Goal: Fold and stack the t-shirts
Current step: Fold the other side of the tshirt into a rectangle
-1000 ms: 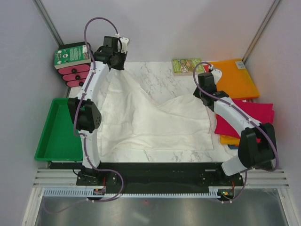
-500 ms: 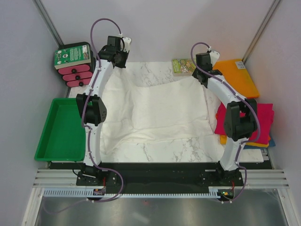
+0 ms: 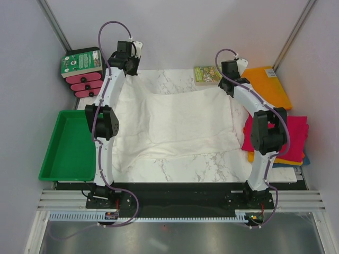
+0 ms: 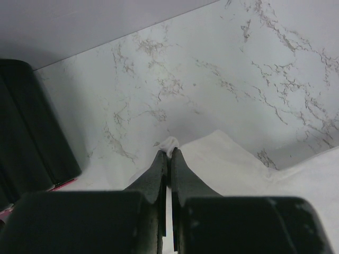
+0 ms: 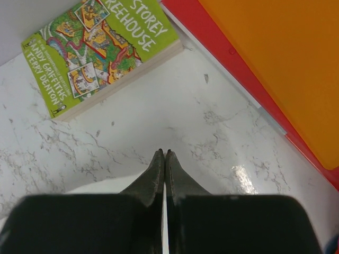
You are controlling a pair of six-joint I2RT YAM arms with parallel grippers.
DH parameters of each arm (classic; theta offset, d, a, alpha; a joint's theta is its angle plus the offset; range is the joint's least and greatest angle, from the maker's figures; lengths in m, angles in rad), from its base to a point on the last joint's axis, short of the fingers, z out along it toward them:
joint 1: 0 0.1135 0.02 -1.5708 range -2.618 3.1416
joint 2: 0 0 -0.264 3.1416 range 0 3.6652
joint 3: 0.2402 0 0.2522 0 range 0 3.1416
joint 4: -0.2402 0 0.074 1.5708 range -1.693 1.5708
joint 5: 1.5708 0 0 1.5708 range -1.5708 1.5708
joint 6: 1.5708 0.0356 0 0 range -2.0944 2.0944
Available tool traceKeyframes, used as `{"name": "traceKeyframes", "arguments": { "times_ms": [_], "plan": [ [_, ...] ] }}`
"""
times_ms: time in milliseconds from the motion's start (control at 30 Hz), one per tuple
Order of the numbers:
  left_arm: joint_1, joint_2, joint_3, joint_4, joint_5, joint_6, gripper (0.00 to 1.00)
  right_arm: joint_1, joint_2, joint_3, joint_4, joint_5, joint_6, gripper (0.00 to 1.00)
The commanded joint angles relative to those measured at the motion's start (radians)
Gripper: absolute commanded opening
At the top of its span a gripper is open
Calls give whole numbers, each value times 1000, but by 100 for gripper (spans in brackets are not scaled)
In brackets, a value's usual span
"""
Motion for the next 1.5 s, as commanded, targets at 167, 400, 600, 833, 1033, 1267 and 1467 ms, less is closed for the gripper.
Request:
{"name": "traceKeyframes", "arguments": {
  "times_ms": [167,400,600,833,1033,1267,1467],
  "plan": [
    [-25,-1,48,49,-5,64,2,-14,-161,-205,82,49,49,0],
    [-37,38,48,43,-1,71,2,-23,-182,-278,123,53,63,0],
    [-37,85,110,43,-16,102,2,-47,-129,-169,113,61,50,0],
    [-51,108,121,47,-16,117,2,-55,-133,-133,110,76,49,0],
    [-53,105,121,50,-28,104,2,-57,-122,-140,114,61,41,0],
    [-48,-57,42,56,-18,27,2,-58,-199,-161,110,53,26,0],
    [-44,-307,-180,63,15,-33,2,-57,-328,-286,117,35,43,0]
  ]
}}
